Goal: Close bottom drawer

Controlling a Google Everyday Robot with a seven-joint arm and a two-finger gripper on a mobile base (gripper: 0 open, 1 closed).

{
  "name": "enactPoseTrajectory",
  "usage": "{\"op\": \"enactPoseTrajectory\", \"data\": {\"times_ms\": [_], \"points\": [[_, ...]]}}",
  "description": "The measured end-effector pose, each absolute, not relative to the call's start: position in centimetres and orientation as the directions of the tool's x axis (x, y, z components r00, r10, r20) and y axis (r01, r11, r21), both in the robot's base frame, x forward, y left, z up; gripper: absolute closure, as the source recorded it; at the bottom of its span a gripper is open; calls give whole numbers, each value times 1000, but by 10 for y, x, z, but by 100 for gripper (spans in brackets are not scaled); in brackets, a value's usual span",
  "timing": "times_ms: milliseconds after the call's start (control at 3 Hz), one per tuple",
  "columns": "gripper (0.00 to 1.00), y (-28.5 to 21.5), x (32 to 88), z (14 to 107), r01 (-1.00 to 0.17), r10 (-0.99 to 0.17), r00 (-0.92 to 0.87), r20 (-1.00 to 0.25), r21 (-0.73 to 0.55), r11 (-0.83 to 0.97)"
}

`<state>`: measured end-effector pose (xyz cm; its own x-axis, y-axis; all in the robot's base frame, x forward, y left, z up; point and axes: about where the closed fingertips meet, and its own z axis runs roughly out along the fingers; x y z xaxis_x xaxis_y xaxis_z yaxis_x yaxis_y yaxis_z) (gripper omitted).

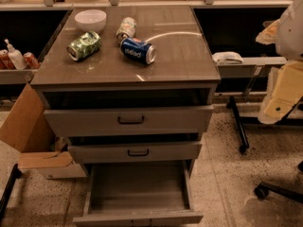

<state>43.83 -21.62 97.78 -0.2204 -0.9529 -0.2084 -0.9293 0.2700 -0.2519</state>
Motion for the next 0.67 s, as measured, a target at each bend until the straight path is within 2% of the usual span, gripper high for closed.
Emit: {"op": "enactPoseTrajectory", "data": {"times_ms": [333,667], "points": [[0,-216,438,978,-929,-953,-220,-208,-252,270],[0,-207,439,946,-943,-945,-194,-265,-215,254]]}}
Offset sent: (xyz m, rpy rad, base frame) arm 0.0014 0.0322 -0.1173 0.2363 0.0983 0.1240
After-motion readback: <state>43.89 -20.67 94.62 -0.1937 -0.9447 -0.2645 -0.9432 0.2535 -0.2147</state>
